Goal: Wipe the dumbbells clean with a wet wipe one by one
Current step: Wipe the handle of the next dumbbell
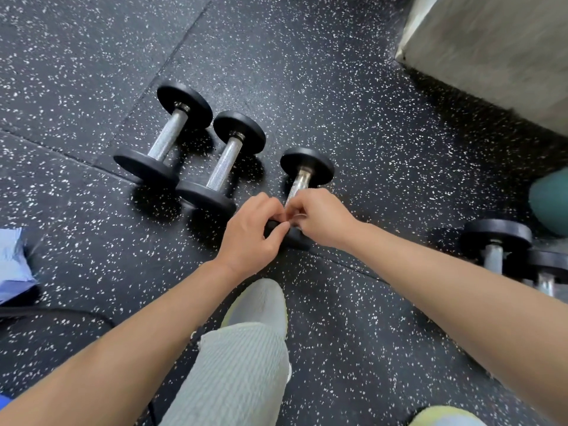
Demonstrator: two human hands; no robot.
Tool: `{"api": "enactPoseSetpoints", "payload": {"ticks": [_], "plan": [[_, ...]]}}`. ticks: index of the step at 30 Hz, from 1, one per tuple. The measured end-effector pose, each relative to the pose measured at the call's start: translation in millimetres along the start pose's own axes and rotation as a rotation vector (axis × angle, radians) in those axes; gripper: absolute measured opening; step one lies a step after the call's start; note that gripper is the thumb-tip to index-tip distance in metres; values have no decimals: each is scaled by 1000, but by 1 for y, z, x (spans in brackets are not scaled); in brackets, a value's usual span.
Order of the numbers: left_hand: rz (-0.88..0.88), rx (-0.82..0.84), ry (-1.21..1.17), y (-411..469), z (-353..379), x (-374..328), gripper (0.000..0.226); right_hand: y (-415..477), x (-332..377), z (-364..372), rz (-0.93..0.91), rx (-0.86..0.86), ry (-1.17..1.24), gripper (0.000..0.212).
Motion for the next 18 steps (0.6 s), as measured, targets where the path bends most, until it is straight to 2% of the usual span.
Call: {"api": "enactPoseSetpoints", "payload": {"ticks": [8,15,18], "plan": [[-28,22,15,2,-1,-2,14,23,-11,-27,112,-411,-101,14],[-34,32,-2,3,-1,0,15,4,2,0,-85,-337,-194,10],[-25,43,-5,4,0,-2,12,18,-7,-13,6,-396,-205,12]]}}
Point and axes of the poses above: each hand's wrist, its own y-axis towards the middle knuckle, its own z-axis out of the palm, x = y × z, the point moved 5 cm from there along y, towards the middle knuckle, and after that the axes turned 4 degrees about -z, right-handed, at the moved point
